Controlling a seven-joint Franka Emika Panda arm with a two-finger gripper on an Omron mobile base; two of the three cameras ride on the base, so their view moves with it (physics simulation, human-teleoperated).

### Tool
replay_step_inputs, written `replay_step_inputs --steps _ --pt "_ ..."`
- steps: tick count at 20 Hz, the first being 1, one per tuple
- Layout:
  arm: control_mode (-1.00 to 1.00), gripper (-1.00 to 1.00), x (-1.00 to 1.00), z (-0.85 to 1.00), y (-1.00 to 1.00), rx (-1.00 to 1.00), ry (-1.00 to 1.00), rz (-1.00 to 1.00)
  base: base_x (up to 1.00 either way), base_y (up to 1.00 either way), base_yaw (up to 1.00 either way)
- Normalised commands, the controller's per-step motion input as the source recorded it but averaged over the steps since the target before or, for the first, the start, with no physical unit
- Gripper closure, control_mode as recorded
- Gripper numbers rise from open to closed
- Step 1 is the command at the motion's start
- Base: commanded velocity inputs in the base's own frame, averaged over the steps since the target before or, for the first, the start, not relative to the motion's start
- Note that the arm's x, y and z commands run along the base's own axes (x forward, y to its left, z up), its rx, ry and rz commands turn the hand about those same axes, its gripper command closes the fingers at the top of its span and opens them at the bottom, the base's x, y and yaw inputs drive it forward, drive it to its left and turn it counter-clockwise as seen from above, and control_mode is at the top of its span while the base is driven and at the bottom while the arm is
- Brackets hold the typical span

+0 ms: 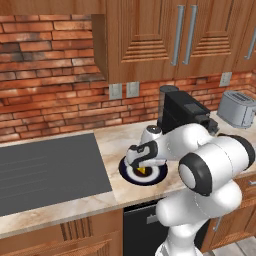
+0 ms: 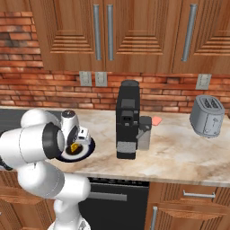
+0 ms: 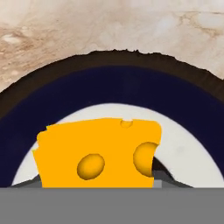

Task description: Pick the cheese from the counter and place it in the microwave. Then turn on the microwave.

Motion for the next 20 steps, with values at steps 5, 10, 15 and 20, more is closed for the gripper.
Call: replay_step_inputs --steps 5,10,15,20 --pt "-1.00 1.00 -0.38 0.16 -0.09 0.00 -0.08 0.00 0.00 0.00 0.00" --pt "-1.00 1.00 -0.69 0.70 -0.13 0.00 -0.19 0.00 0.00 0.00 0.00" --pt "-1.00 1.00 -0.68 1.00 -0.15 0.00 -0.16 0.00 0.00 0.00 0.00" --pt "-1.00 1.00 -0.57 1.00 -0.05 0.03 -0.02 0.00 0.00 0.00 0.00"
